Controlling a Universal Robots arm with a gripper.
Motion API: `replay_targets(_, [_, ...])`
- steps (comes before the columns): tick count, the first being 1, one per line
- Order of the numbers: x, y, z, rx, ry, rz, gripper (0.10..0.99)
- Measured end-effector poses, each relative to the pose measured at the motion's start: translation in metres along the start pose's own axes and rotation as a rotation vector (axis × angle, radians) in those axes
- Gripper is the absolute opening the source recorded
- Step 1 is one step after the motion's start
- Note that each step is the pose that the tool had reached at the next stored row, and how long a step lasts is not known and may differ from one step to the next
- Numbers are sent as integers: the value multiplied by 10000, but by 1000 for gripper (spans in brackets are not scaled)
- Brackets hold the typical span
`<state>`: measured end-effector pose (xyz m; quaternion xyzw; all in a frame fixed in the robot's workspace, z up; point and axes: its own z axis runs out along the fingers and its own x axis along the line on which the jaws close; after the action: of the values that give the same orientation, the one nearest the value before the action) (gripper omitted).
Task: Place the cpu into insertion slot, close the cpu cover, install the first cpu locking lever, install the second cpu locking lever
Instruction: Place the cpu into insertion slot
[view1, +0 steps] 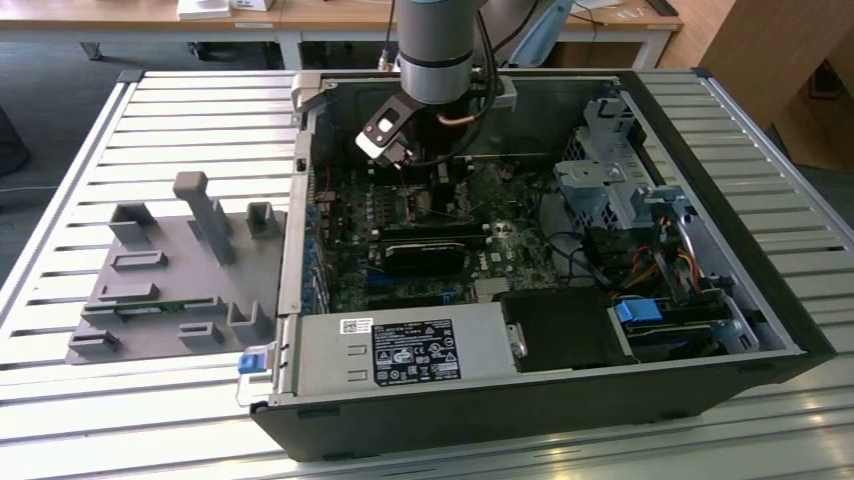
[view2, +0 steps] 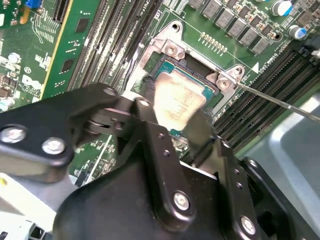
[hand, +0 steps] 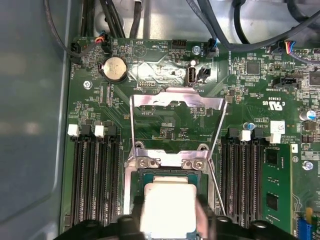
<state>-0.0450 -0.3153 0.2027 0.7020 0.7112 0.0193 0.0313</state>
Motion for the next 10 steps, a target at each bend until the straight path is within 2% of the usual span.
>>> replay_targets(2, [0, 2, -20, 0, 0, -1, 420])
replay_targets(3, [0, 2, -28, 0, 0, -1, 420])
replay_targets(5, [-1, 3, -43, 0, 0, -1, 302])
replay_targets(7, [-1, 4, -50, 0, 0, -1, 302])
replay_targets(10, [-1, 4, -58, 0, 0, -1, 125])
